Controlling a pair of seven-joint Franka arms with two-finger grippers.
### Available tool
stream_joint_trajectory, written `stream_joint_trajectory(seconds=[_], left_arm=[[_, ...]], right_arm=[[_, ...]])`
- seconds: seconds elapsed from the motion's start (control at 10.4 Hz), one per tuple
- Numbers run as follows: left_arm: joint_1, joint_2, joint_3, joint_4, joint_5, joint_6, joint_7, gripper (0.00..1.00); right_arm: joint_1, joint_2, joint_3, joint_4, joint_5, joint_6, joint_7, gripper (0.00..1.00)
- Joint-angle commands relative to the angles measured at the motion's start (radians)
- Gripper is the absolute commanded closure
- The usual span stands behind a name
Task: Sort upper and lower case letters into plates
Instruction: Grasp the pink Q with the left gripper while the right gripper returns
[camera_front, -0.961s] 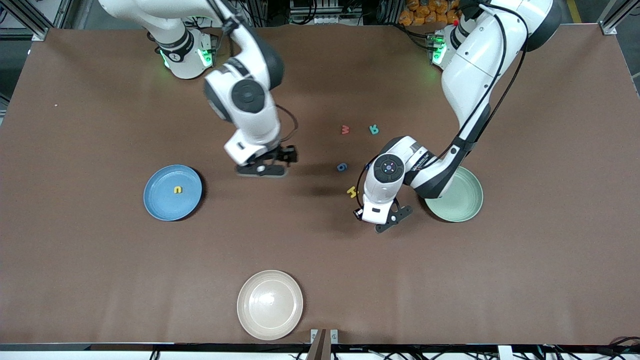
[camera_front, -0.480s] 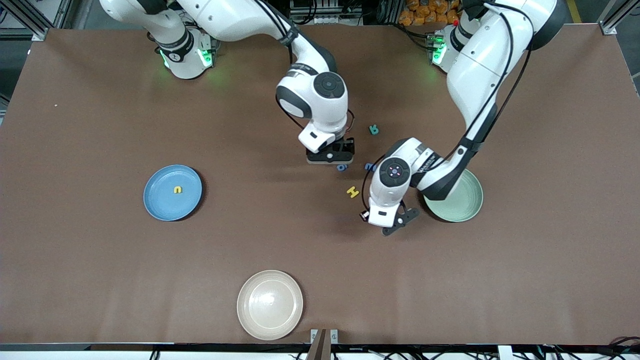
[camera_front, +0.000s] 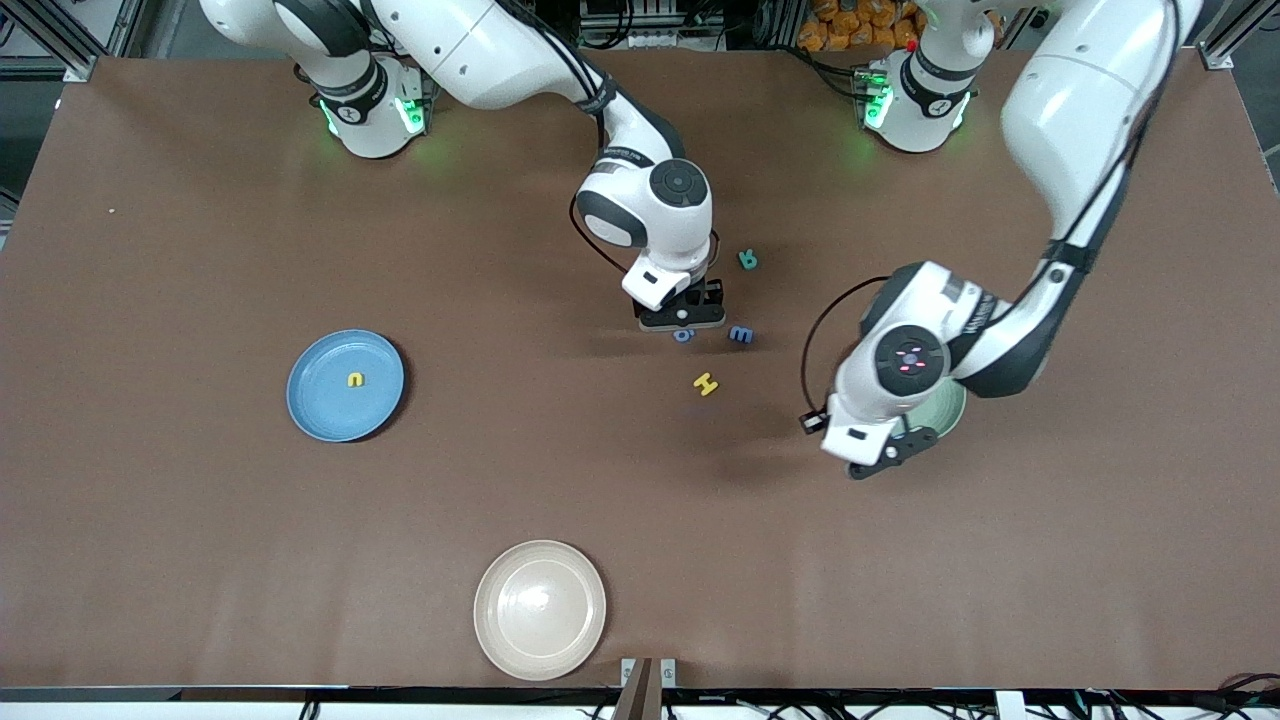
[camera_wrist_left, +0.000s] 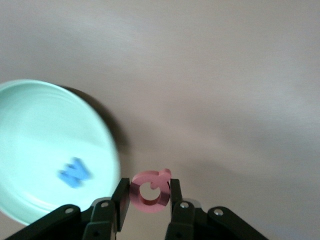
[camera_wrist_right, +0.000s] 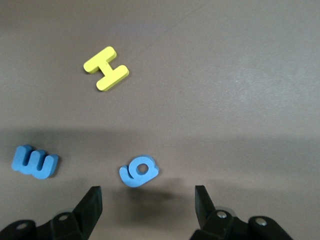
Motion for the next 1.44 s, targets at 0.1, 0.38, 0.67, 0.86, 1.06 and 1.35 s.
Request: stream_joint_trajectory(seconds=[0.1, 0.38, 0.67, 0.86, 1.06, 1.35], left_arm=[[0.131, -0.079, -0.021, -0.23, 0.091, 0.172, 0.079, 0.81], [0.24, -0.079, -0.022, -0.338, 0.235, 0.322, 0.105, 0.74], [0.231, -0.079, -0.057, -0.332, 0.234, 0.32, -0.001, 0.0], [0.219, -0.072, -0.1, -0.318, 0.22, 0.32, -0.114, 0.0], [0.179, -0.056, -0.131, -0.297, 0.22, 0.32, -0.319, 0.0], [0.066, -0.021, -0.128, -0.237, 0.22, 0.32, -0.568, 0.0]], right_arm=[[0.02, 0.092, 0.002, 0.126, -0.06, -0.011, -0.001, 0.23], [0.027, 0.103, 0.002, 0.131, -0.089, -0.013, -0.05, 0.23], [0.027, 0.108, 0.002, 0.125, -0.088, -0.013, -0.064, 0.25], [0.027, 0.108, 0.002, 0.122, -0.083, -0.013, -0.062, 0.28], [0.026, 0.108, 0.002, 0.122, -0.083, -0.013, -0.064, 0.32], [0.02, 0.114, 0.002, 0.122, -0.085, -0.013, -0.066, 0.48]])
